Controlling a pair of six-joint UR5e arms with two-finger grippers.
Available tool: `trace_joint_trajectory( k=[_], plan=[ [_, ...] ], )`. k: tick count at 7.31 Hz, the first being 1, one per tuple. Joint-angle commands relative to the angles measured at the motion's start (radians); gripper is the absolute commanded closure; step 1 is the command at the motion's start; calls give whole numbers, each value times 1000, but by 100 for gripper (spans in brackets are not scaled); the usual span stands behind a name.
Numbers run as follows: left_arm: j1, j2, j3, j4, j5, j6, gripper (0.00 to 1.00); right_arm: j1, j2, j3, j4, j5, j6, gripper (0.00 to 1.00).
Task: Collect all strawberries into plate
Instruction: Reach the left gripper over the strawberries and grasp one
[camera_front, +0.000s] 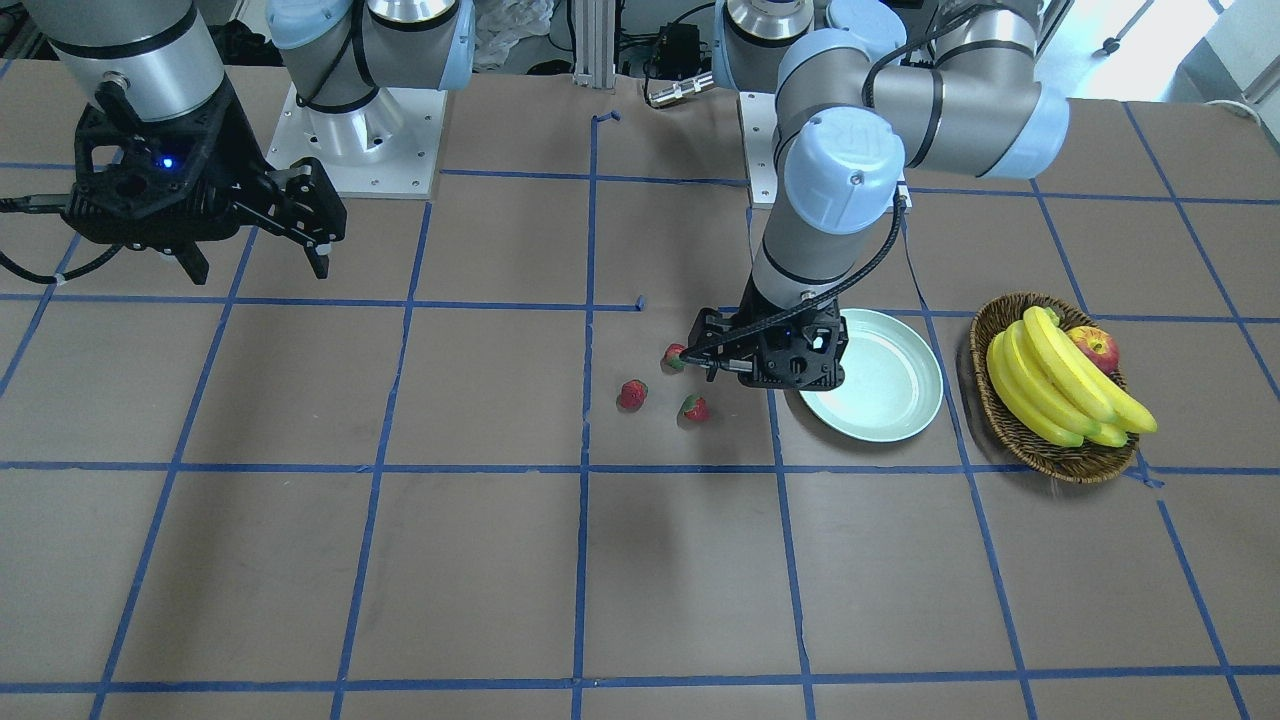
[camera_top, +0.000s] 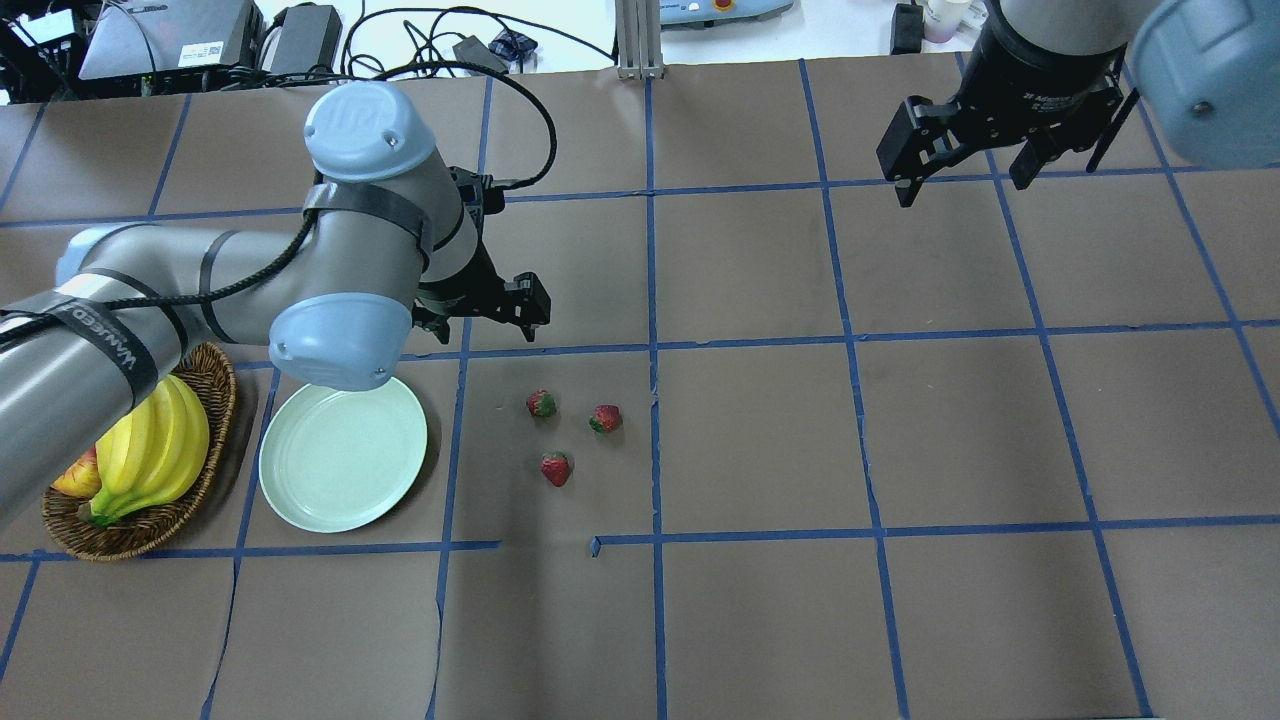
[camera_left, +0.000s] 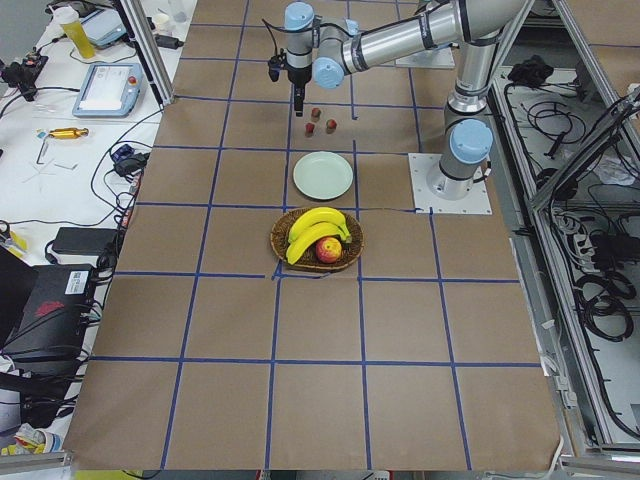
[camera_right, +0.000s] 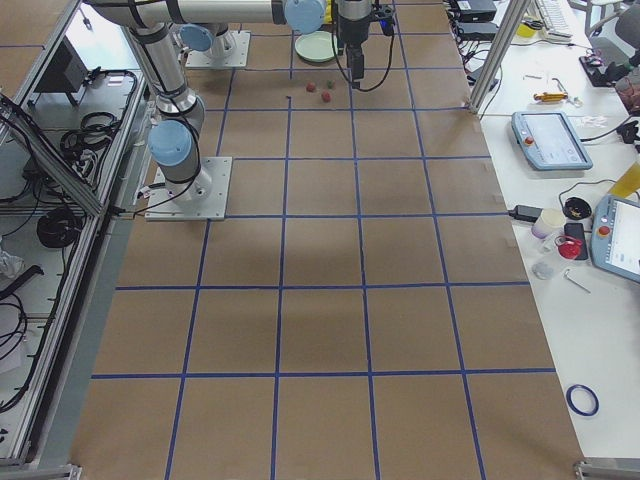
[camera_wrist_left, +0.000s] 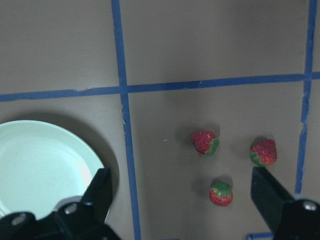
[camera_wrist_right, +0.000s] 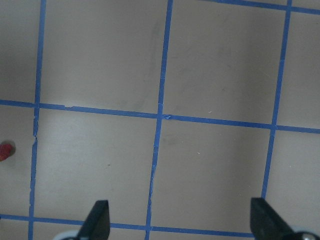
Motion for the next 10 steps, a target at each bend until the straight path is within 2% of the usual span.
trace_joint_trajectory(
  k=[1,4,5,6,8,10],
  plan=[
    [-50,-94,-31,86,18,-113,0,0,0,1,0,6,1,0],
    [-58,-164,-51,115,27,-126,15,0,0,1,0,4,1,0],
    [-60,-165,-51,115,26,-124,51,0,0,1,0,4,1,0],
    [-61,-168,-51,115,26,-123,75,0,0,-1,0,4,1,0],
    [-61,-179,-48,115,32,-112,99,0,0,1,0,4,1,0],
    [-39,-132,-12,97,96,-57,99,0,0,2,0,4,1,0]
  ],
)
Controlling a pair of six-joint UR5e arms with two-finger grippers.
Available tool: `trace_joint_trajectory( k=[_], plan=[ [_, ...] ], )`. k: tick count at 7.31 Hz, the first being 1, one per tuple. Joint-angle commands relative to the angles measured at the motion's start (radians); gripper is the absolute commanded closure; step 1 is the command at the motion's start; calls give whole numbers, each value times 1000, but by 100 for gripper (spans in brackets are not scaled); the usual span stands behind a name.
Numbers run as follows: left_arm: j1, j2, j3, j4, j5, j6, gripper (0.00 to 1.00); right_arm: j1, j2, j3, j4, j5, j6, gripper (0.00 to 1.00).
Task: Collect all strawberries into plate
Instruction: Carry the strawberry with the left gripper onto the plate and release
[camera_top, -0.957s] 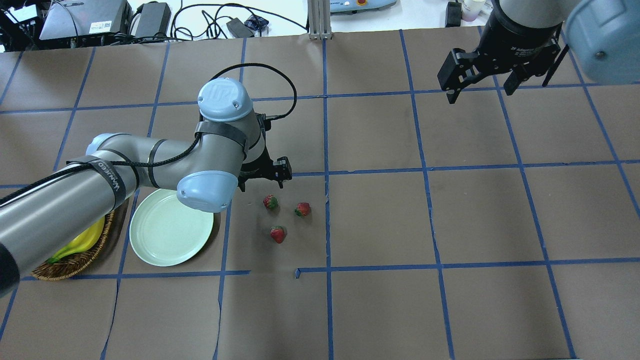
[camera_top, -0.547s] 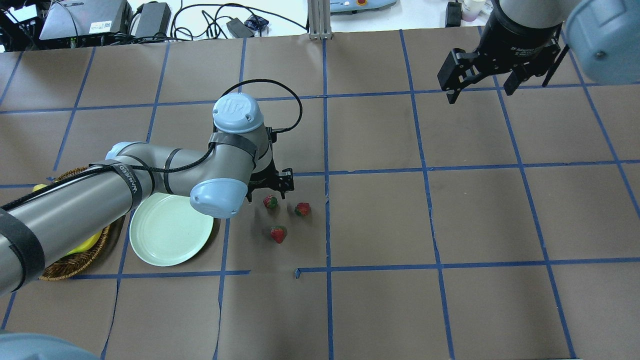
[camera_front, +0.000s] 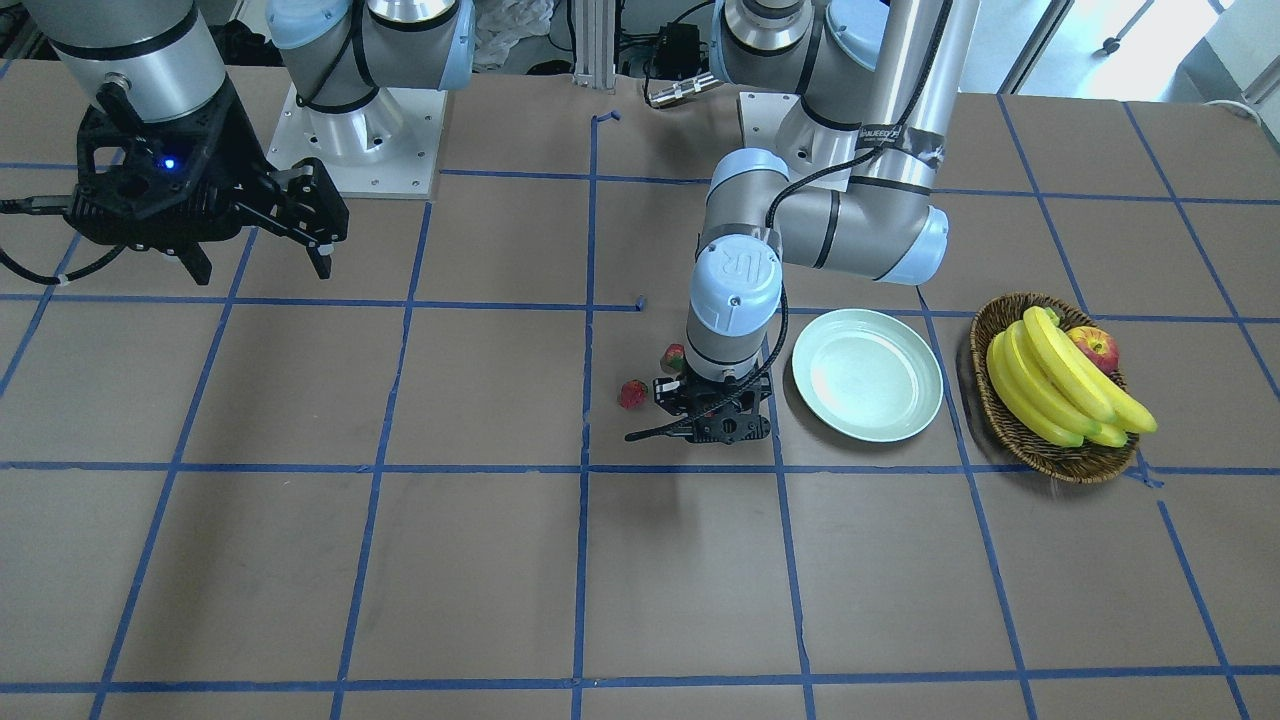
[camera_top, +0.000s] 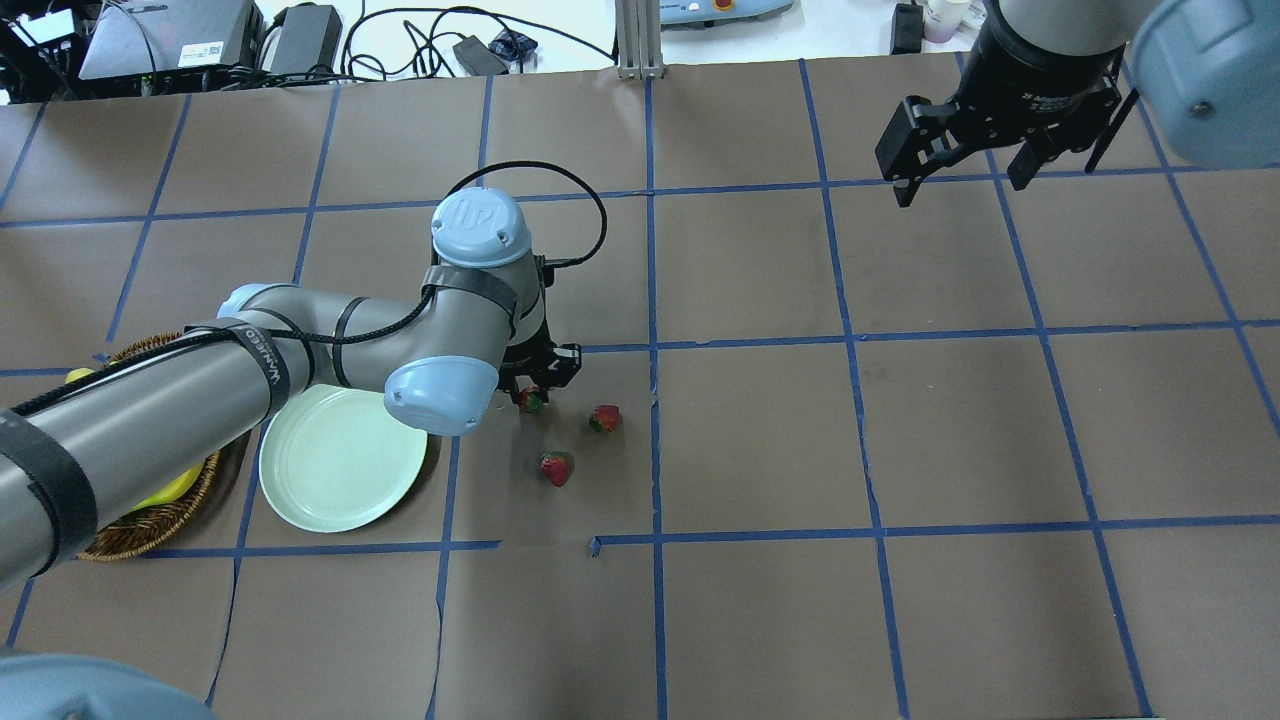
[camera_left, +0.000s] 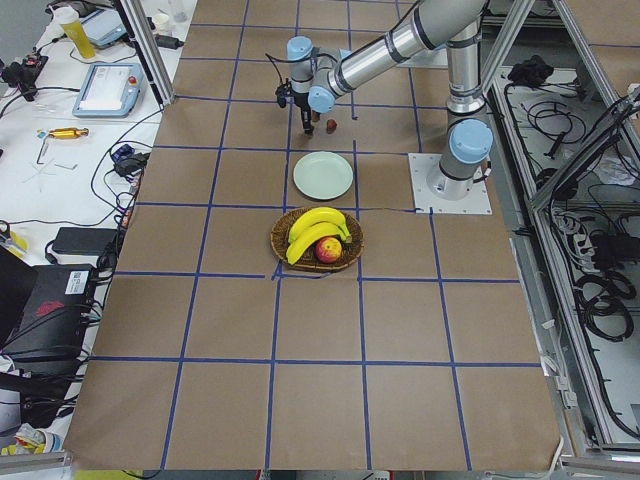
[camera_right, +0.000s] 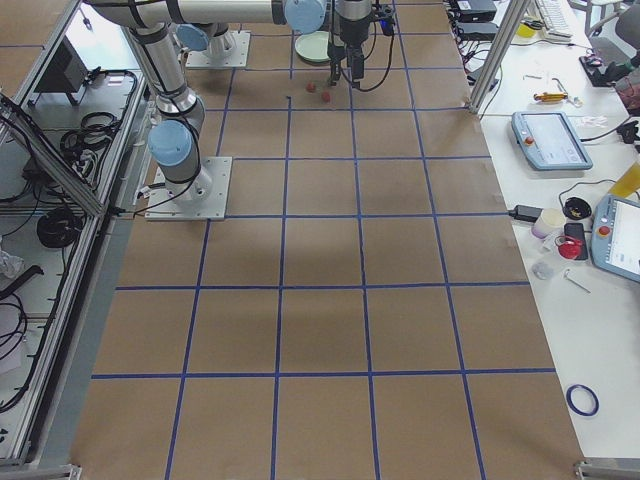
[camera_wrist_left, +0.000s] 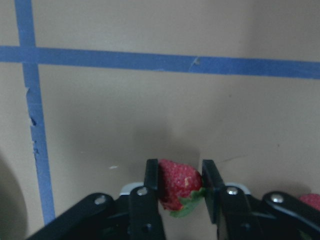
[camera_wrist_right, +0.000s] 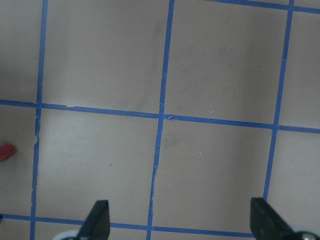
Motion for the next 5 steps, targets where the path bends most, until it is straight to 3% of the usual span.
trace_joint_trajectory(
  k=[1,2,4,5],
  plan=[
    [74,51,77,-146,71,108,99,0,0,-1,0,1,0,0],
    [158,83,98,-247,105,185,100,0,0,2,0,1,0,0],
    [252,140,7,-259,215,244,100,0,0,3,0,2,2,0],
    [267,142,-50,-233,228,241,95,0,0,3,0,1,2,0]
  ],
)
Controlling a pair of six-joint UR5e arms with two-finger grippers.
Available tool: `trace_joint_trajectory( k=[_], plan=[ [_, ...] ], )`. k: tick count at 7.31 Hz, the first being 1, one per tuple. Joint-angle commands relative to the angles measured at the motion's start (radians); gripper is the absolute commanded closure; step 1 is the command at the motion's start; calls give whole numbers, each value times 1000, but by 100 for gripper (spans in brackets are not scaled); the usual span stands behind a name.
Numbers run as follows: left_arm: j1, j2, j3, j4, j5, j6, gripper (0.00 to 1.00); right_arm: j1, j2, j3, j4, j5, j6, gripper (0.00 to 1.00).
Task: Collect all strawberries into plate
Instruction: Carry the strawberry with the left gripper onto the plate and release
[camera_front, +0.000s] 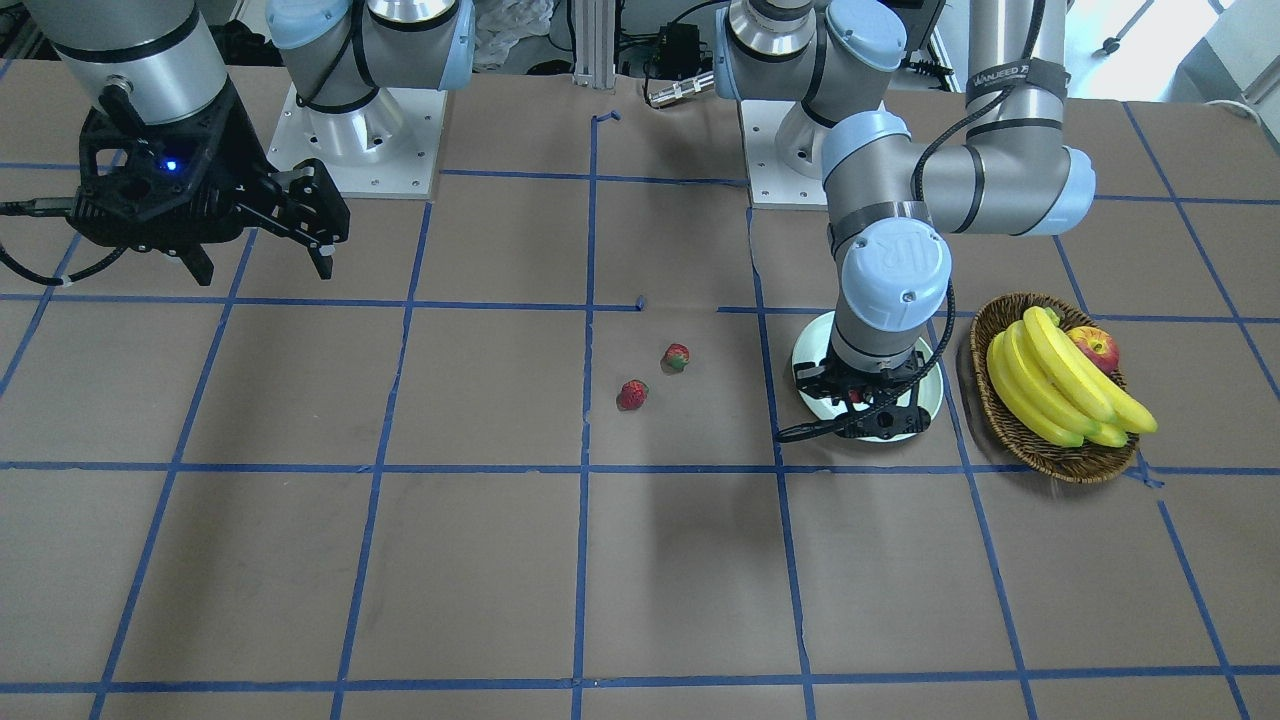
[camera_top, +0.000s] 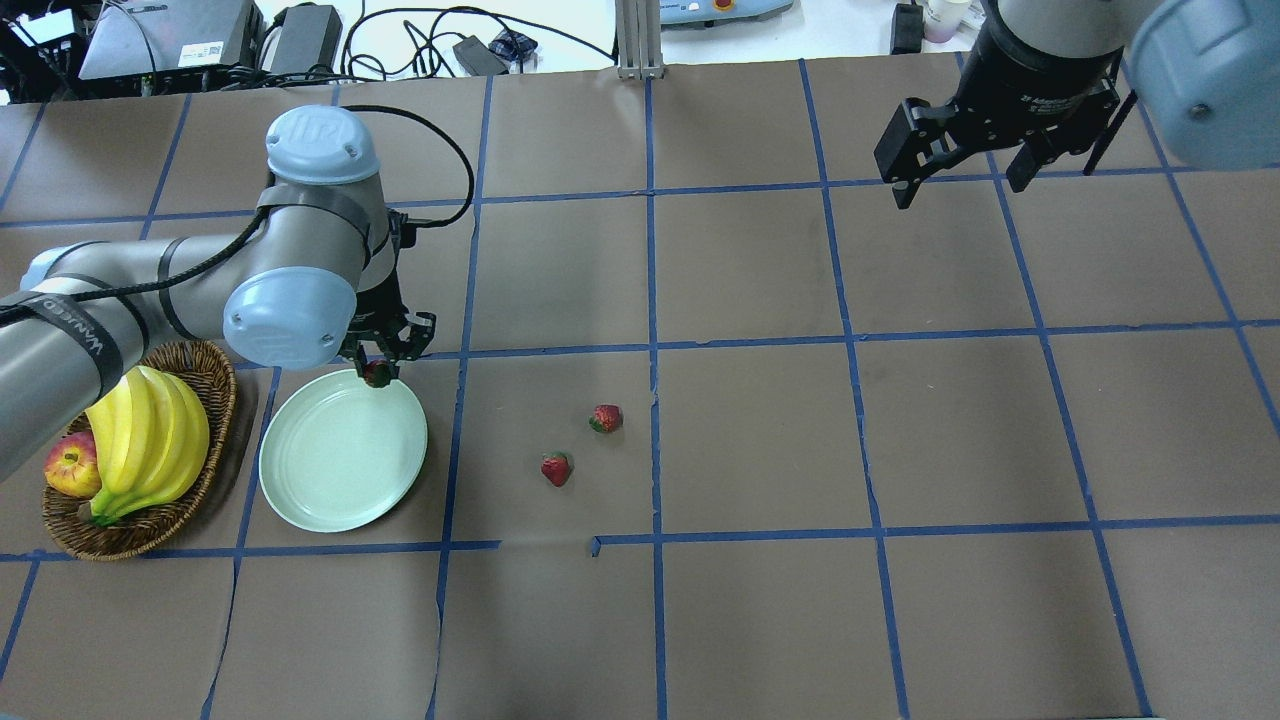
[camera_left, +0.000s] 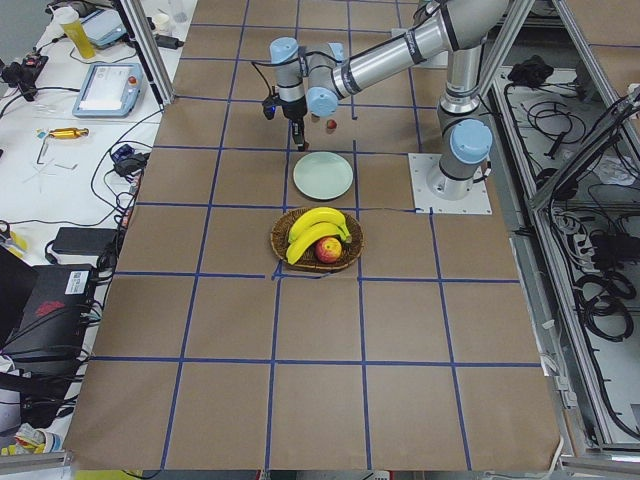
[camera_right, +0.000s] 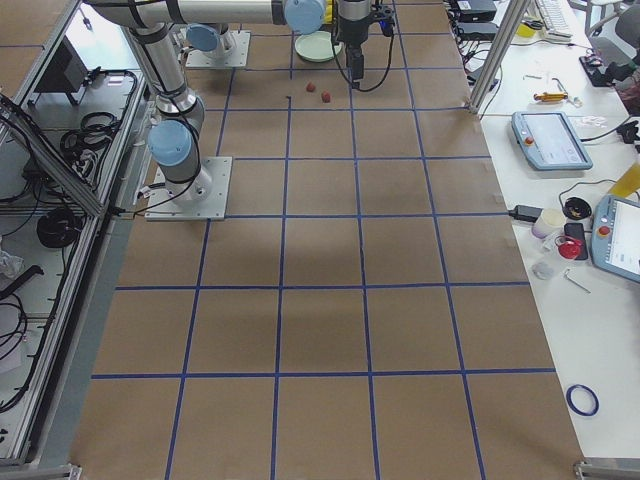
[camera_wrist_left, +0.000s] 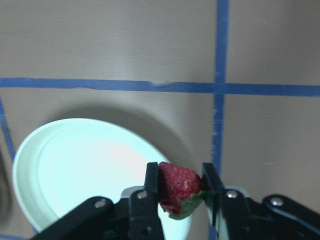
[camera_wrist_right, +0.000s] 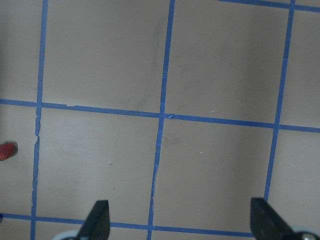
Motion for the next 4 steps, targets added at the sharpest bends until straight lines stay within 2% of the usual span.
trace_joint_trajectory(
  k=[1,2,3,4],
  plan=[
    [39,19,-120,19,38,10,53,0,0,0,0,-1,1,0],
    [30,27,-129,31,35,13,1,0,0,0,0,1,1,0],
    [19,42,-127,36,23,9,0,0,0,0,0,1,-1,0],
    [-30,64,-107,46,-35,6,0,0,0,0,0,1,-1,0]
  ],
)
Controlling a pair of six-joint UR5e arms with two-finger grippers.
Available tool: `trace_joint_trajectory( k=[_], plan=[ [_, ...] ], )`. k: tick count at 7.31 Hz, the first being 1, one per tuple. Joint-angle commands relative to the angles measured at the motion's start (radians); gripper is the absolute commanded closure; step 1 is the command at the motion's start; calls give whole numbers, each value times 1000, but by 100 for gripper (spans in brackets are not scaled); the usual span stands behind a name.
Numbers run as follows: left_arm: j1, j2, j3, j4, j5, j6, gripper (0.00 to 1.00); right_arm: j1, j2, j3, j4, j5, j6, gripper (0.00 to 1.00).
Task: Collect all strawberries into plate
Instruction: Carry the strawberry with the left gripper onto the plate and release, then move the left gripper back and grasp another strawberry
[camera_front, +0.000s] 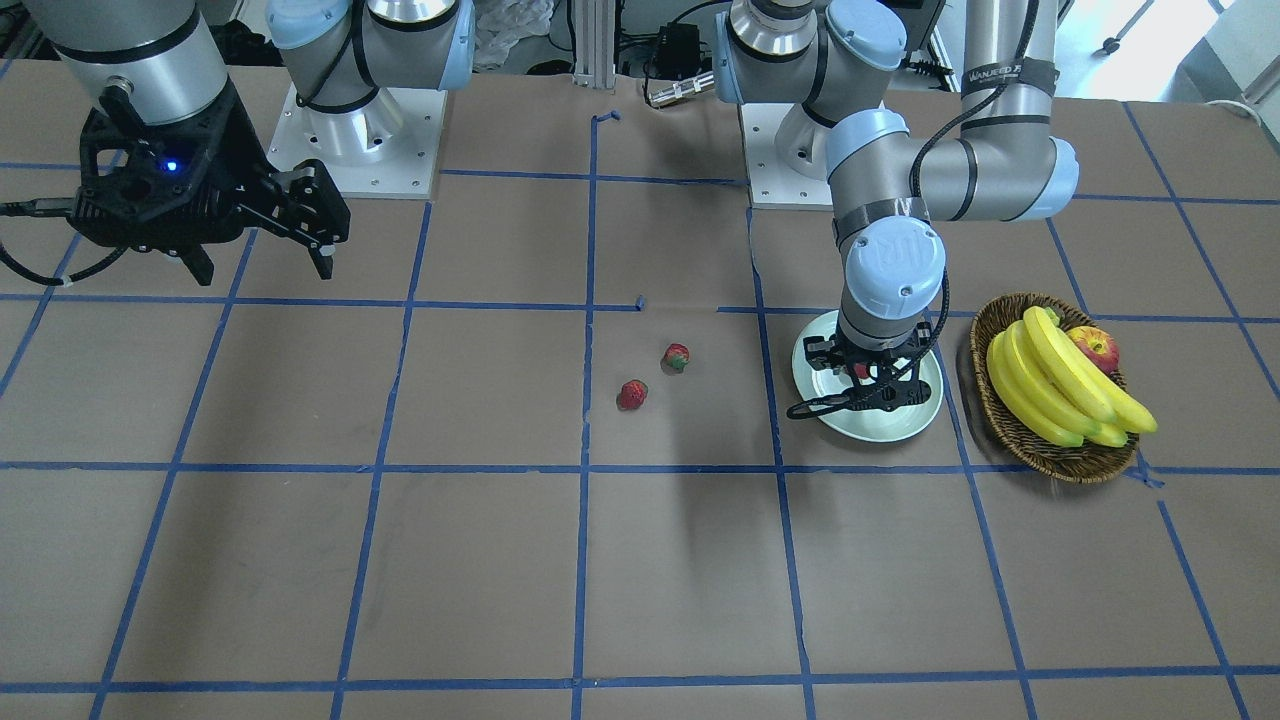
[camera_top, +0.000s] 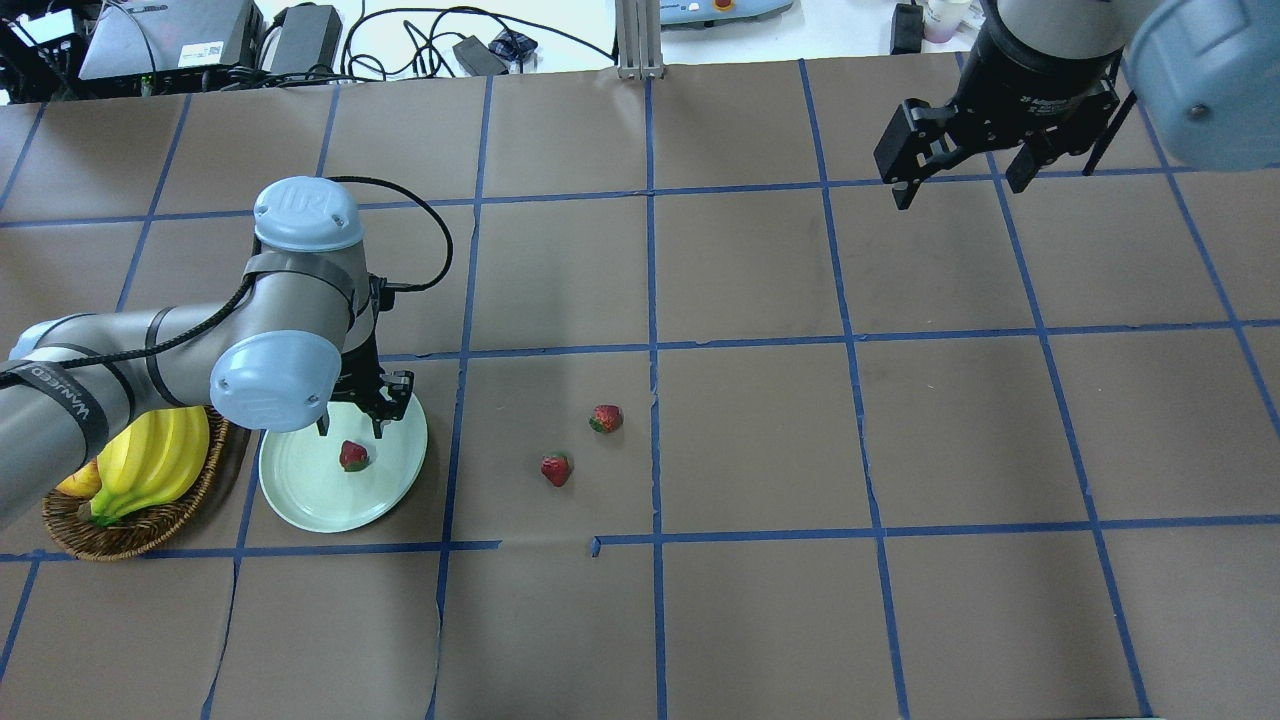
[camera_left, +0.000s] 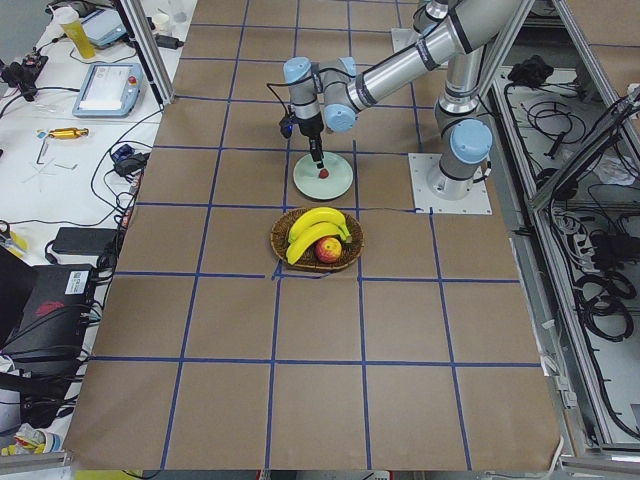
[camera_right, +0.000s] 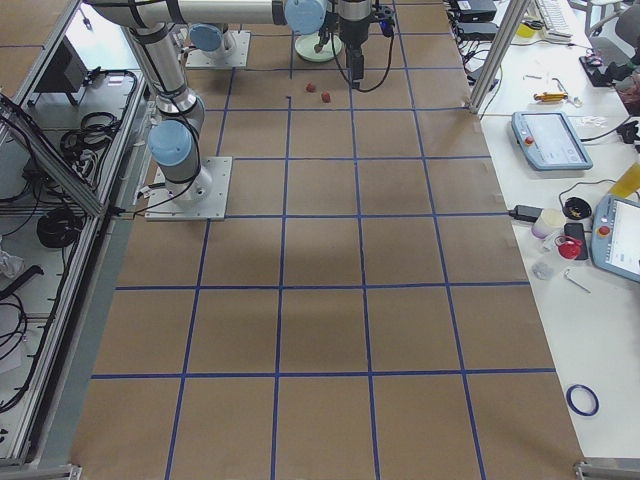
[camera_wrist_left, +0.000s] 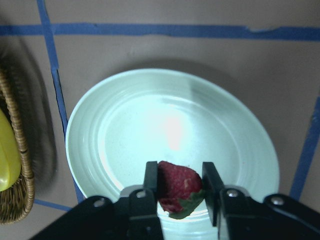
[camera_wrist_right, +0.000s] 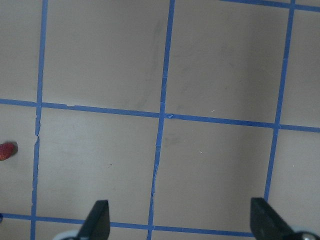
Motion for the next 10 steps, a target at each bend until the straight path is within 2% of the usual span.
trace_joint_trajectory(
  k=[1,2,3,4,6,7,8,9,10],
  plan=[
    [-130,10,57,49,-125,-64,0,0,0,0,0,0,1,0],
    [-239,-10,62,106,-135,-267,0,0,0,2,0,-1,1,0],
    [-307,-25,62,120,-153,-296,0,0,0,2,0,0,1,0],
    [-324,-45,56,149,-225,-299,8,0,0,2,0,0,1,0],
    [-329,-71,-71,358,-239,-303,13,0,0,0,0,2,1,0],
    [-328,-71,-82,376,-238,-301,30,0,0,2,0,2,1,0],
    [-328,-74,-84,375,-230,-302,56,0,0,0,0,2,1,0],
    [-328,-80,-85,372,-225,-304,77,0,0,2,0,2,1,0],
    [-329,-83,-88,363,-224,-304,78,0,0,2,0,2,1,0]
  ],
)
